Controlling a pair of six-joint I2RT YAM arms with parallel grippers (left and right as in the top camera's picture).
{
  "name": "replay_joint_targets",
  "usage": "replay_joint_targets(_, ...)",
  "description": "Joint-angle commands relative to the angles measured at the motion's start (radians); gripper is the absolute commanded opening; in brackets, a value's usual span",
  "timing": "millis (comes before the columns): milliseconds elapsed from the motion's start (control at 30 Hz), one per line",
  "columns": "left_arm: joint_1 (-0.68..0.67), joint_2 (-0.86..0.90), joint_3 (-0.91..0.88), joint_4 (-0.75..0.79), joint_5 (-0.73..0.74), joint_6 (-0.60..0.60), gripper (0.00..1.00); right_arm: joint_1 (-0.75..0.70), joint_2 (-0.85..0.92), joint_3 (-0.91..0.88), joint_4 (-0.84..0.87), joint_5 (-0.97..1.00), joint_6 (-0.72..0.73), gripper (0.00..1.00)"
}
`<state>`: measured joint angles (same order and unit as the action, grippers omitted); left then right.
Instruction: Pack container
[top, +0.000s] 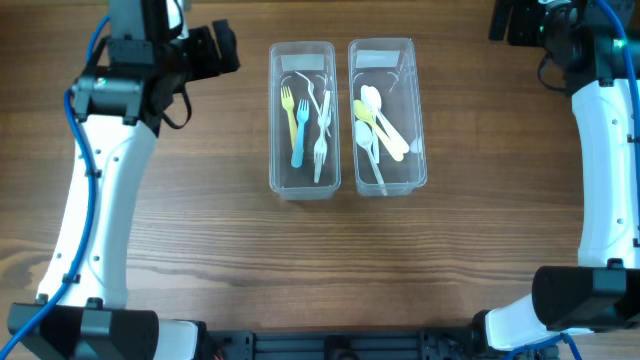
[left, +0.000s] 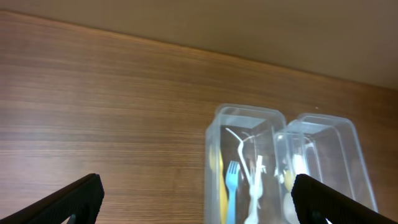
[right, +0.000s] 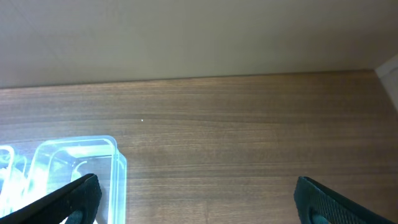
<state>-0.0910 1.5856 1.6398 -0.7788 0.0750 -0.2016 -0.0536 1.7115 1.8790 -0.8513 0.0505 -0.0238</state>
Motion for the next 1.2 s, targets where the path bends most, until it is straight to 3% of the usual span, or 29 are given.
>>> replay_joint_targets(0,0.009,-0.002,0.01,-0.003,-0.002,0.034,1.0,-0.003,0.007,-0.003,0.005,0.017,-0.002,1.0)
replay_joint_targets(567,0.01,-0.023,0.01,-0.003,-0.026,0.039,1.0,-0.003,0.007,-0.003,0.005,0.017,-0.002,1.0)
replay_joint_targets(1000,0.026,-0.729,-0.013,-0.115,-0.163,0.038,1.0,-0.003,0.007,-0.003,0.005,0.017,-0.002,1.0)
replay_joint_targets(1167,0.09,-1.0,-0.257,-0.095,-0.142,0.037,1.0,-0.003,0.007,-0.003,0.005,0.017,-0.002,1.0)
